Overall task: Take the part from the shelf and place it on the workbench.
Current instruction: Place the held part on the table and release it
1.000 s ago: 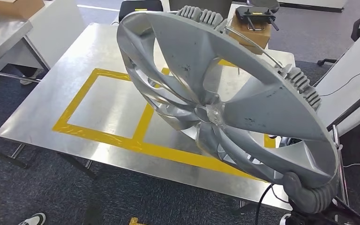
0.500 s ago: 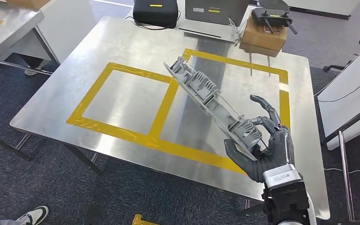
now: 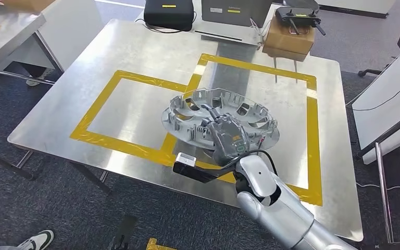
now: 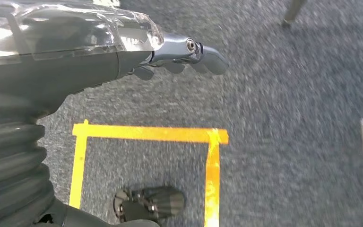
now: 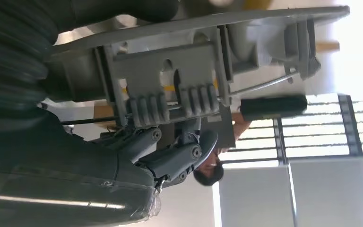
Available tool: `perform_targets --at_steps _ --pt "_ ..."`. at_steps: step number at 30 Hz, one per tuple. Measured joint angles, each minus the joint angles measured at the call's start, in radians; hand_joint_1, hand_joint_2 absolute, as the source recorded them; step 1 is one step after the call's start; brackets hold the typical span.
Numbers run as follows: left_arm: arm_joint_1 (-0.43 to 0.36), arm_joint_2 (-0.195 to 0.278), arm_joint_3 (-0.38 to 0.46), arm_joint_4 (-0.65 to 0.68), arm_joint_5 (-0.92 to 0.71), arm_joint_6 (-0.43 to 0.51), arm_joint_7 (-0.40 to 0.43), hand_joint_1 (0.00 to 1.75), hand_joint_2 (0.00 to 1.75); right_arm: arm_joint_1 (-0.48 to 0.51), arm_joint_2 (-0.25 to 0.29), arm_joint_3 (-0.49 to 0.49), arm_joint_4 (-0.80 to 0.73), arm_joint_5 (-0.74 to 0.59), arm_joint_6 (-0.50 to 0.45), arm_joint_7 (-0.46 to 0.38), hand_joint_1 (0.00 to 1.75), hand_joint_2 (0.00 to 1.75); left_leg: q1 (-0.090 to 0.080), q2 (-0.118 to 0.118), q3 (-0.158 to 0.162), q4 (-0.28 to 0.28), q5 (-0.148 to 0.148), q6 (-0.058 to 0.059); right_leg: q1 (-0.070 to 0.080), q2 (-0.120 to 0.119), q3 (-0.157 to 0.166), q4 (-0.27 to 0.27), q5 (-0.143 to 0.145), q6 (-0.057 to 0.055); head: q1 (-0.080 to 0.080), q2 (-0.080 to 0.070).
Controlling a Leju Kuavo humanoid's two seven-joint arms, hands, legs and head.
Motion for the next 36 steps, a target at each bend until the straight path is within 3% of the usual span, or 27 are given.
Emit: perform_targets --at_steps 6,14,24,36 --pt "0.001 -0.004 -0.044 -0.002 -0.002 -0.005 0.014 0.0 1.75 -0.097 0.064 0.057 0.327 0.006 0.068 -0.014 1.75 1.75 0.002 -0.008 0.0 0.0 0.001 -0.002 0.0 -0.002 0.0 0.002 -0.002 -0.002 0.0 0.0" --pt "0.003 0.0 -0.085 -0.002 -0.002 -0.009 0.021 0.0 1.75 -0.143 0.1 0.098 0.567 -0.021 0.159 0.01 1.75 1.75 0.001 -0.02 0.0 0.0 0.001 -0.002 -0.001 -0.005 0.001 0.001 -0.004 0.0 0.0 0.0" --pt "0.007 0.002 -0.117 -0.003 -0.014 -0.025 0.017 0.0 1.75 -0.206 0.073 0.107 0.711 -0.037 0.229 0.065 1.75 1.75 0.001 -0.049 0.016 -0.001 0.003 -0.001 -0.002 -0.022 0.02 -0.003 -0.011 0.004 0.0 0.0" --pt "0.01 0.002 -0.133 -0.003 -0.014 -0.025 0.014 0.0 1.75 -0.227 0.062 0.115 0.753 -0.037 0.233 0.068 1.75 1.75 0.0 -0.046 0.017 -0.001 0.007 0.002 -0.003 -0.023 0.023 -0.004 -0.006 0.005 0.0 0.0"
